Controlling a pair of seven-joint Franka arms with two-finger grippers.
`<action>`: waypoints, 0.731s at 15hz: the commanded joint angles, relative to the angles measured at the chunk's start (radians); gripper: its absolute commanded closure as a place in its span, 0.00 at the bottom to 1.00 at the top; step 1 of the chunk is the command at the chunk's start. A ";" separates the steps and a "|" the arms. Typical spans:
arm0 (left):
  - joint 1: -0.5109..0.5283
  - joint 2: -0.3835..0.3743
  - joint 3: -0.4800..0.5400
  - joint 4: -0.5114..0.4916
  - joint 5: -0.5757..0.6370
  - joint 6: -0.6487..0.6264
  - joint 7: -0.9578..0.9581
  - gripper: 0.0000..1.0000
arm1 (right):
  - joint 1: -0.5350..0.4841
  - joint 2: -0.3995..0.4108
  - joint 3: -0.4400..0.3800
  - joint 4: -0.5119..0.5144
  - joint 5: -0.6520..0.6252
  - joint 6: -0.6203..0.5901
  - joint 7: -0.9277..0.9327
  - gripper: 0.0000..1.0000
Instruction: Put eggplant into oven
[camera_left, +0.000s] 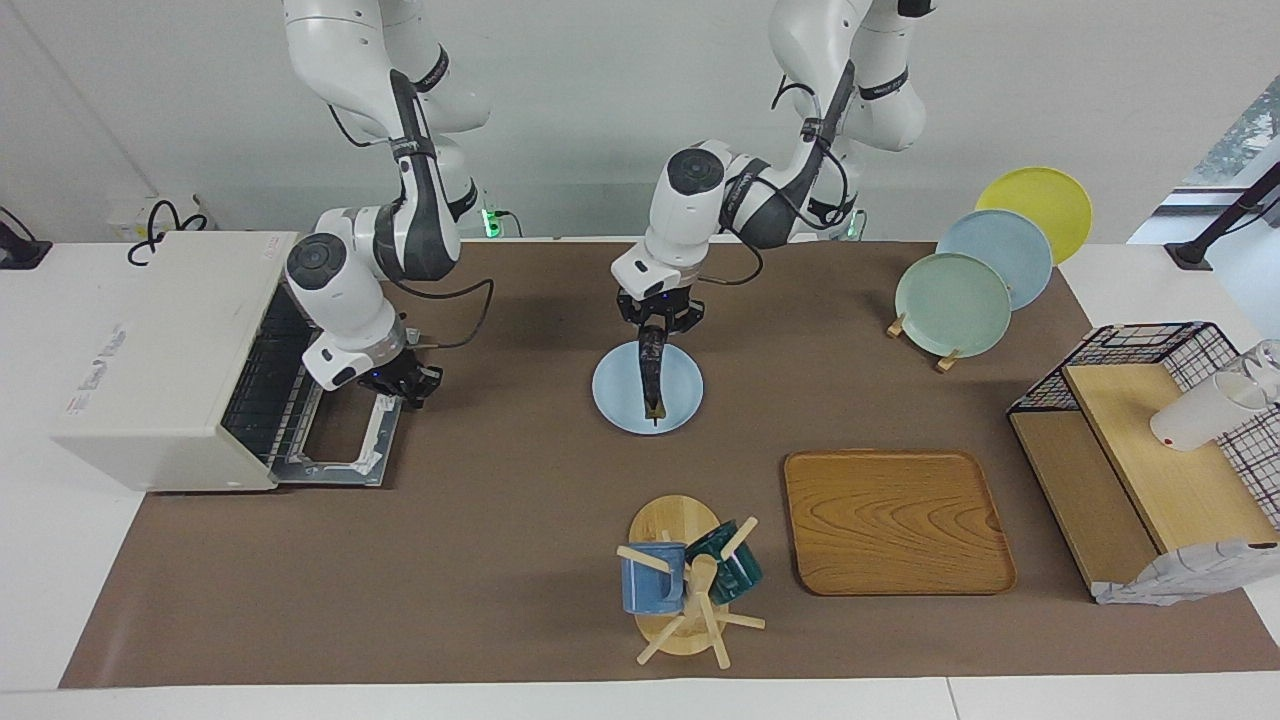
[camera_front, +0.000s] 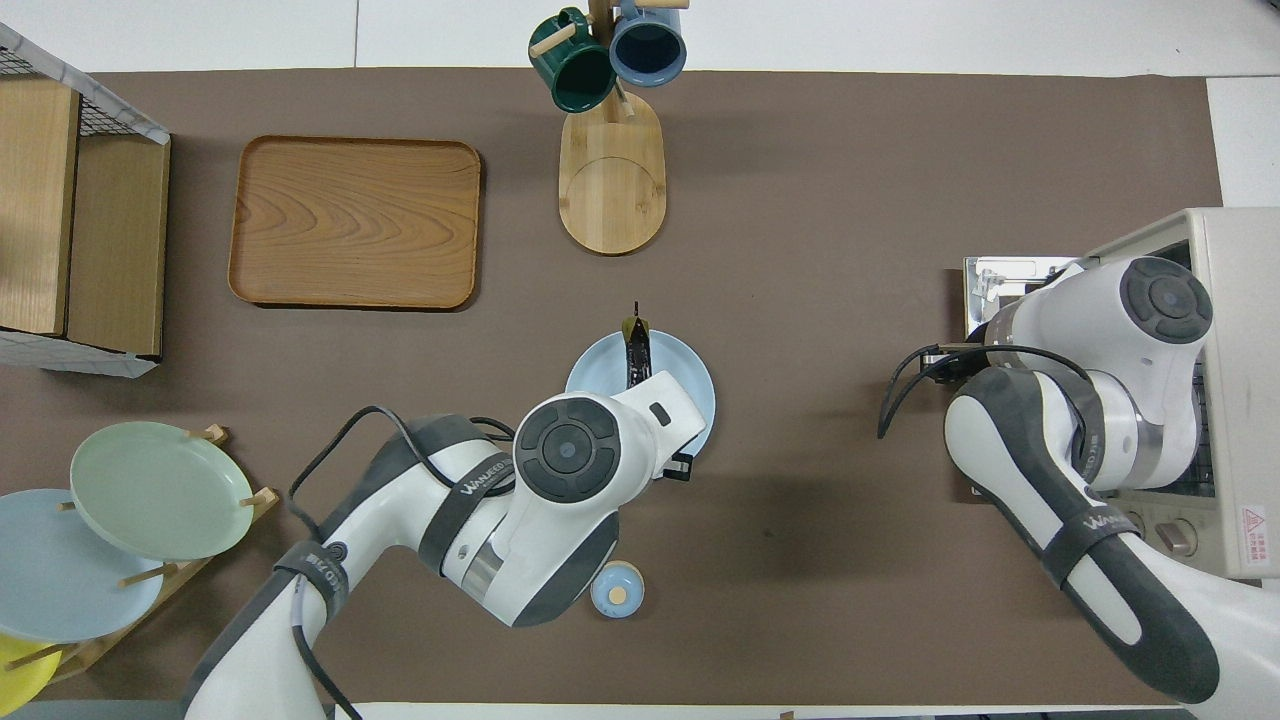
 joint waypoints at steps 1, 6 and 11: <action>-0.034 0.038 0.020 -0.006 -0.013 0.059 -0.014 1.00 | 0.051 -0.001 -0.009 0.010 0.012 0.000 0.071 1.00; -0.021 0.035 0.021 -0.003 -0.012 0.044 0.014 0.73 | 0.085 0.001 -0.009 0.021 0.014 -0.008 0.150 1.00; 0.081 -0.056 0.025 0.043 -0.012 -0.108 0.063 0.00 | 0.165 0.013 -0.009 0.090 0.014 -0.069 0.182 0.66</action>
